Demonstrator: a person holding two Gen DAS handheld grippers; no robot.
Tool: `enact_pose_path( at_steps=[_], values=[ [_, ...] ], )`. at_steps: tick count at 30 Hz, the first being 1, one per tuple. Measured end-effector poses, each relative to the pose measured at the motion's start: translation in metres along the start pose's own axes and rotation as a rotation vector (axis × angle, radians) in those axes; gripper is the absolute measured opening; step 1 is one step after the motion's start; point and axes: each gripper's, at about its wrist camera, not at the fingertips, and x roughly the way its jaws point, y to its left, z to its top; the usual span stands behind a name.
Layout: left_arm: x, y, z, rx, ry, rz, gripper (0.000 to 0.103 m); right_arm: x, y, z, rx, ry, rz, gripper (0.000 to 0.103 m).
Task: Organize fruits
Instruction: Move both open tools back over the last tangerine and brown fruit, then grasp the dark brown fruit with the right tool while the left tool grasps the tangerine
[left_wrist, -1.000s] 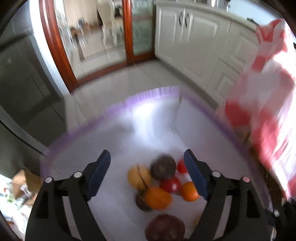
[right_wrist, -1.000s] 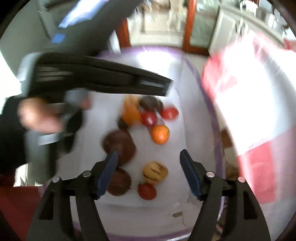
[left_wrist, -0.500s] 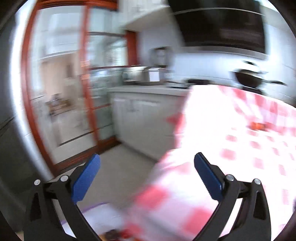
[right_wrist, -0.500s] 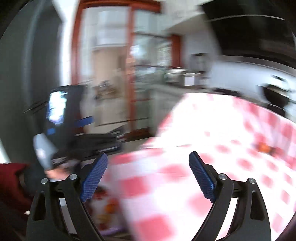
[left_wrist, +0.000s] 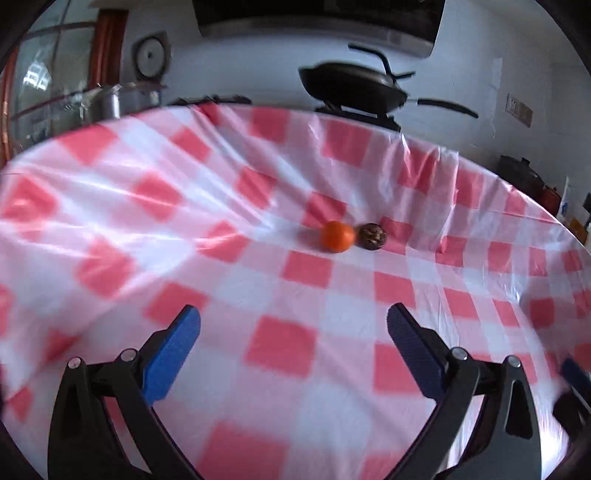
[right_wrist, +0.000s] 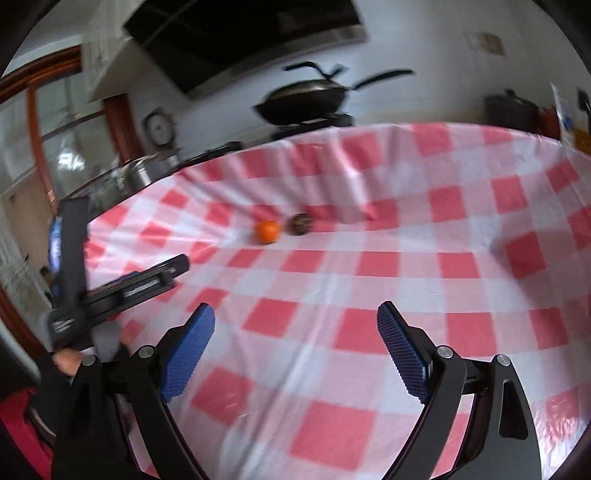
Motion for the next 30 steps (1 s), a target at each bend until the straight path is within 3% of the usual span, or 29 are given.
enact_pose_path(
  at_steps=[7, 12, 15, 19, 23, 26, 30],
  values=[
    [0.074, -0.021, 0.025, -0.095, 0.033, -0.025, 0.101, 0.016, -0.034, -0.009, 0.119, 0.021, -0.014, 0.087],
    [0.097, 0.004, 0.040, -0.157, 0.037, -0.061, 0.101, 0.015, -0.038, -0.009, 0.152, 0.012, -0.021, 0.087],
    [0.098, 0.026, 0.048, -0.180, 0.000, -0.058, 0.101, 0.029, -0.038, 0.000, 0.180, 0.009, -0.024, 0.087],
    [0.098, 0.058, 0.047, -0.246, -0.043, 0.021, 0.101, 0.084, -0.022, 0.027, 0.137, 0.044, -0.062, 0.087],
    [0.092, 0.083, 0.043, -0.352, -0.075, 0.065, 0.101, 0.165, -0.002, 0.060, 0.138, 0.107, -0.117, 0.086],
    [0.093, 0.091, 0.042, -0.386, -0.072, 0.073, 0.101, 0.213, 0.009, 0.078, 0.120, 0.140, -0.190, 0.075],
    [0.095, 0.097, 0.041, -0.413, -0.054, 0.076, 0.101, 0.251, 0.013, 0.094, 0.143, 0.158, -0.209, 0.071]
  ],
)
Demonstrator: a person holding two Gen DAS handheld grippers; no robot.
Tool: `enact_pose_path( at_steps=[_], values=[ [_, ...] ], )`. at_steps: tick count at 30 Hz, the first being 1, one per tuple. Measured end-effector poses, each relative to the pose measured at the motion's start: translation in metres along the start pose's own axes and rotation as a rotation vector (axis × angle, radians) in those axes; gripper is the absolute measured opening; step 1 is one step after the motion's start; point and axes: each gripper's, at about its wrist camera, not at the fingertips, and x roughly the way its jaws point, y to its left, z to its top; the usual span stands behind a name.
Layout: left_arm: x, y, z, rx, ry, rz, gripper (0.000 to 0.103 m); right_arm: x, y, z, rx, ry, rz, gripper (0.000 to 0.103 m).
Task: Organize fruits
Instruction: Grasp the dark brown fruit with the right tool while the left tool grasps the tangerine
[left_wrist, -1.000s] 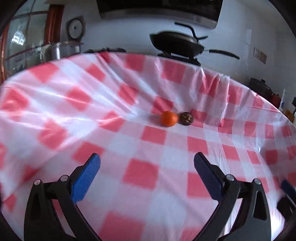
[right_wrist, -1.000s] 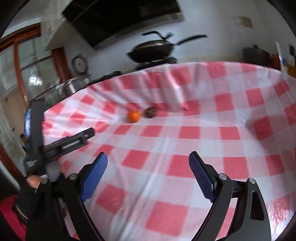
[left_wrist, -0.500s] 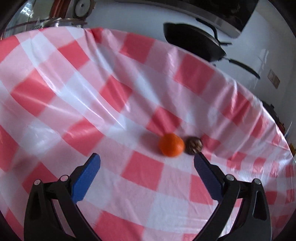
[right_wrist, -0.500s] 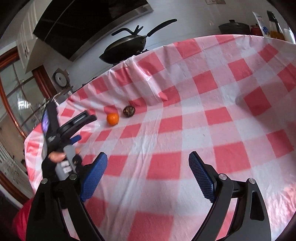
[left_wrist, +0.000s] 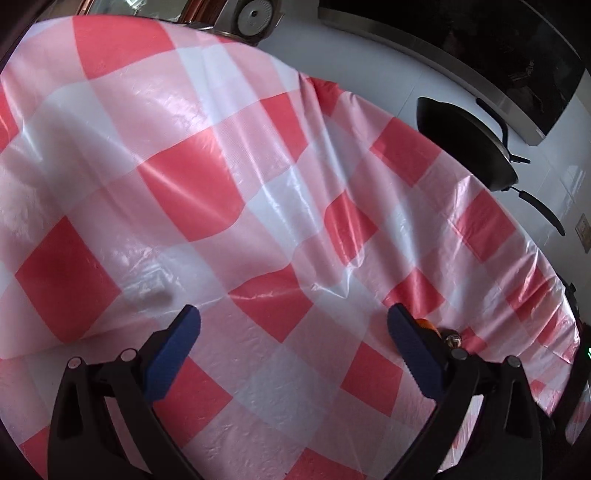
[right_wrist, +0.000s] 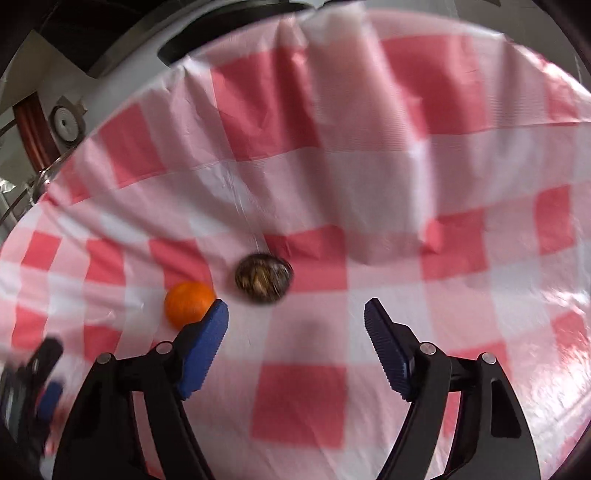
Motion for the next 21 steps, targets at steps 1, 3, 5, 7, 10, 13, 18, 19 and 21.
enact_pose_path(
  at_steps=[1, 3, 5, 7, 10, 13, 18, 19, 21],
  values=[
    [0.000, -0.001, 0.000, 0.000, -0.002, 0.002, 0.101, 0.008, 0.001, 0.003, 0.016, 0.009, -0.001, 0.070],
    [0.000, -0.002, -0.001, 0.009, 0.000, 0.005, 0.101, 0.021, 0.003, 0.009, 0.048, 0.031, -0.002, 0.066],
    [0.000, -0.003, -0.001, 0.013, 0.001, 0.005, 0.101, 0.030, 0.005, 0.015, 0.066, 0.039, -0.011, 0.065],
    [0.001, -0.003, -0.002, 0.017, 0.005, 0.006, 0.101, 0.037, 0.008, 0.018, 0.068, 0.054, -0.015, 0.065],
    [0.002, -0.003, -0.003, 0.017, 0.012, 0.005, 0.101, 0.049, 0.016, 0.024, 0.058, 0.079, -0.040, 0.065],
    [0.001, -0.003, -0.003, 0.011, 0.013, 0.002, 0.101, 0.059, 0.025, 0.032, 0.053, 0.101, -0.102, 0.066],
    [0.002, 0.000, -0.003, -0.005, 0.019, 0.000, 0.101, 0.059, 0.034, 0.028, 0.005, 0.126, -0.152, 0.052],
    [0.003, -0.001, -0.003, -0.006, 0.020, -0.001, 0.101, 0.057, 0.033, 0.027, 0.001, 0.124, -0.150, 0.050],
    [0.002, 0.000, -0.003, -0.006, 0.023, -0.004, 0.101, 0.052, 0.028, 0.023, -0.022, 0.116, -0.139, 0.044]
  ],
)
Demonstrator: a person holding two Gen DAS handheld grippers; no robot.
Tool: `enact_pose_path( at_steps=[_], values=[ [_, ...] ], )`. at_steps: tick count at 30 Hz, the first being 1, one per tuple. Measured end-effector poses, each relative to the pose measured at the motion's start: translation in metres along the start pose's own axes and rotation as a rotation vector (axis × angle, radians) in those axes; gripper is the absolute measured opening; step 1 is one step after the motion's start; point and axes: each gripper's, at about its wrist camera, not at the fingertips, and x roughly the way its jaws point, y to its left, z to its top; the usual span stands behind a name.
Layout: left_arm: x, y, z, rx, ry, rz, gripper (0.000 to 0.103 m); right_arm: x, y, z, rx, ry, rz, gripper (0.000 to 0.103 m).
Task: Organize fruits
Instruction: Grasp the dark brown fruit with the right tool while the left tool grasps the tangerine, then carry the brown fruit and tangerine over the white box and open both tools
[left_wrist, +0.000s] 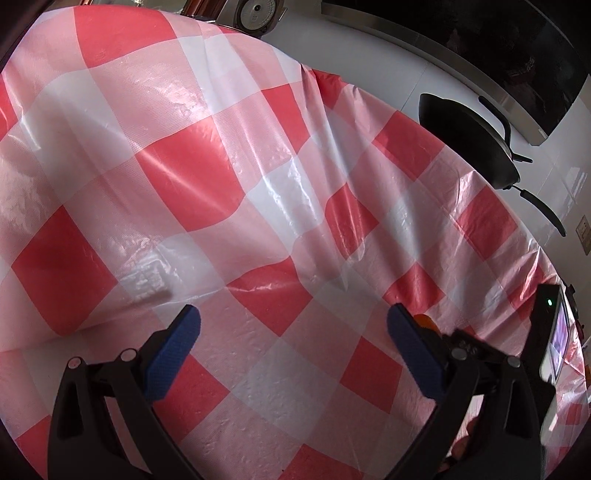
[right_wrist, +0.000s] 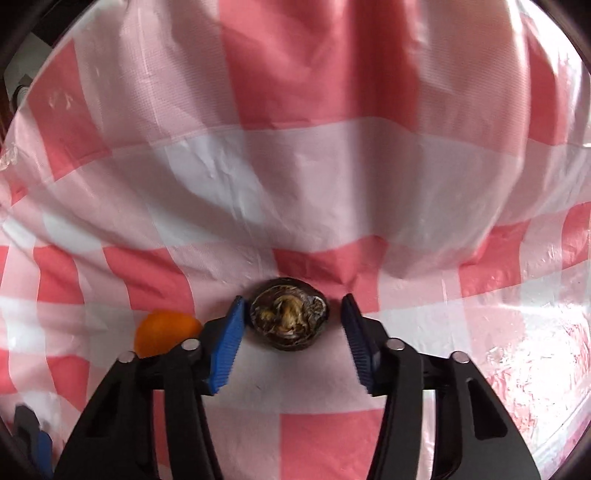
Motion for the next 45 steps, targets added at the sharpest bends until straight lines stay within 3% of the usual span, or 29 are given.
enact_pose_path(
  at_steps=[8, 14, 24, 29, 35, 37, 39, 41, 43, 45],
  values=[
    [0.002, -0.006, -0.002, 0.036, 0.014, -0.011, 0.101, -0.031, -0.025, -0.021, -0.102, 0.000, 0.035, 0.043],
    [0.004, -0.030, -0.012, 0.159, 0.055, -0.085, 0.101, -0.068, -0.050, -0.053, -0.193, 0.005, 0.047, 0.044],
    [0.009, -0.042, -0.015, 0.201, 0.072, -0.105, 0.101, -0.052, -0.057, -0.062, -0.164, 0.008, 0.081, 0.045],
    [0.027, -0.069, -0.023, 0.272, 0.140, -0.135, 0.101, -0.055, -0.072, -0.058, -0.198, 0.013, 0.045, 0.046],
    [0.065, -0.115, -0.027, 0.377, 0.236, -0.097, 0.101, -0.048, -0.066, -0.062, -0.181, 0.009, 0.060, 0.044],
    [0.078, -0.130, -0.030, 0.411, 0.260, -0.071, 0.090, -0.053, -0.062, -0.066, -0.180, 0.009, 0.061, 0.044],
    [0.088, -0.141, -0.032, 0.448, 0.274, -0.054, 0.070, -0.055, -0.069, -0.064, -0.166, 0.008, 0.075, 0.044],
    [0.097, -0.147, -0.034, 0.466, 0.295, -0.051, 0.056, -0.056, -0.072, -0.063, -0.156, 0.007, 0.086, 0.044],
    [0.098, -0.149, -0.034, 0.481, 0.280, -0.037, 0.047, -0.056, -0.071, -0.064, -0.154, 0.006, 0.089, 0.044],
    [0.097, -0.147, -0.034, 0.471, 0.283, -0.061, 0.045, -0.054, -0.071, -0.066, -0.151, 0.004, 0.092, 0.044]
  ],
)
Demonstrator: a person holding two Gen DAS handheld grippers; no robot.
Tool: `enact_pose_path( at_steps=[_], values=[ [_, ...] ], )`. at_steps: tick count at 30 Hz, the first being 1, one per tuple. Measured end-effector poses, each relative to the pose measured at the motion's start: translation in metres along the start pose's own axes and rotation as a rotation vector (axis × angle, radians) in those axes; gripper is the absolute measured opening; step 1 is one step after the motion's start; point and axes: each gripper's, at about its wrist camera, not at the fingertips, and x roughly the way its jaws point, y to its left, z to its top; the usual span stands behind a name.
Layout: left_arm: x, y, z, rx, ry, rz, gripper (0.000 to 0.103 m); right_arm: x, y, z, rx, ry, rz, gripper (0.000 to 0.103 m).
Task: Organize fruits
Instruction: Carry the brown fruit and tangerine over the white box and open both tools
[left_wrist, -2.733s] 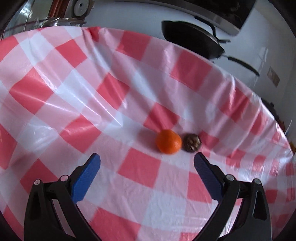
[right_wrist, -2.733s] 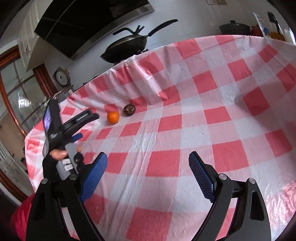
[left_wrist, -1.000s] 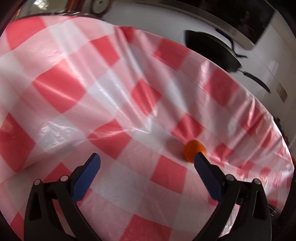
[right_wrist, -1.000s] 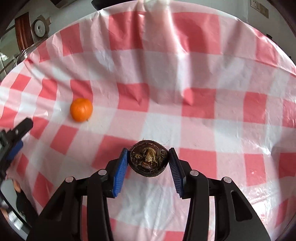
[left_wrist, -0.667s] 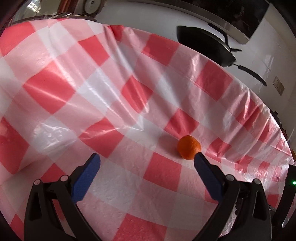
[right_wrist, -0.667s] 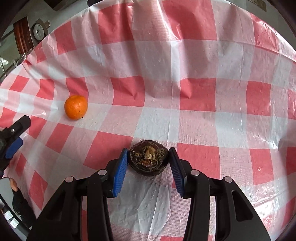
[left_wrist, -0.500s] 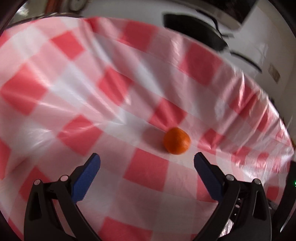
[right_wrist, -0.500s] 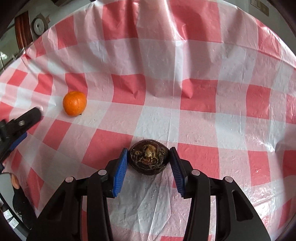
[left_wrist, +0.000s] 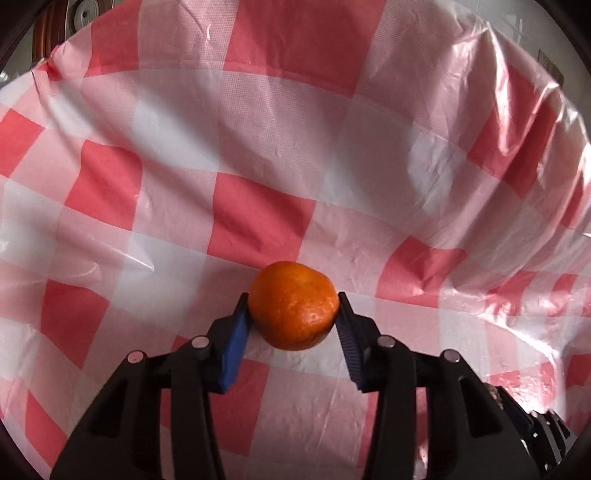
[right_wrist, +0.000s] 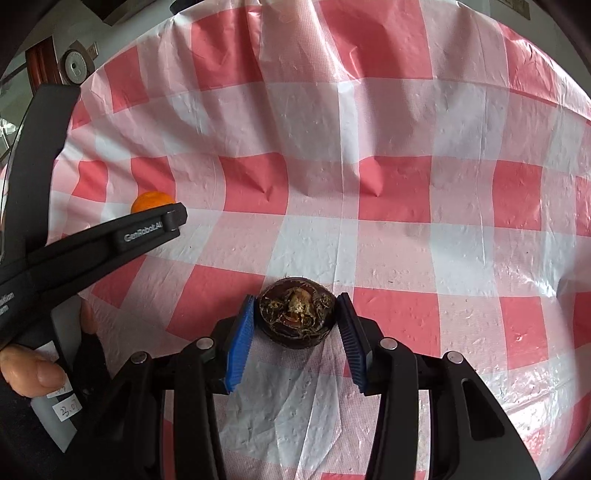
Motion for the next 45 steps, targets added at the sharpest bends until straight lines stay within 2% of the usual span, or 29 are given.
enact_pose_path(
  at_steps=[3, 9, 12, 15, 21, 26, 31, 36, 41, 45],
  values=[
    [-0.008, 0.004, -0.004, -0.007, -0.032, -0.016, 0.045, -0.001, 0.000, -0.001, 0.006, -0.004, 0.007, 0.044],
    [-0.033, 0.004, -0.017, 0.010, -0.106, 0.022, 0.045, -0.001, -0.001, -0.004, 0.014, -0.010, 0.016, 0.044],
    [-0.045, 0.009, -0.028, -0.010, -0.114, 0.016, 0.045, -0.001, -0.001, -0.004, 0.021, -0.012, 0.020, 0.044],
    [-0.062, 0.019, -0.050, -0.020, -0.119, 0.044, 0.045, 0.000, -0.004, -0.004, 0.032, -0.015, 0.031, 0.044],
    [-0.096, 0.048, -0.095, -0.077, -0.106, 0.050, 0.045, -0.004, -0.003, -0.005, 0.035, -0.027, 0.047, 0.044],
    [-0.125, 0.069, -0.115, -0.099, -0.103, 0.058, 0.045, -0.038, 0.019, -0.007, -0.010, -0.077, 0.107, 0.044],
    [-0.152, 0.084, -0.131, -0.120, -0.137, 0.055, 0.045, -0.075, 0.043, -0.042, -0.053, -0.083, 0.149, 0.044],
    [-0.184, 0.096, -0.152, -0.141, -0.175, 0.046, 0.045, -0.114, 0.059, -0.092, -0.059, -0.088, 0.188, 0.044],
    [-0.227, 0.108, -0.189, -0.159, -0.241, 0.065, 0.045, -0.155, 0.090, -0.142, -0.133, -0.092, 0.235, 0.044],
    [-0.254, 0.127, -0.222, -0.159, -0.231, 0.071, 0.045, -0.178, 0.115, -0.169, -0.208, -0.091, 0.260, 0.044]
  ],
)
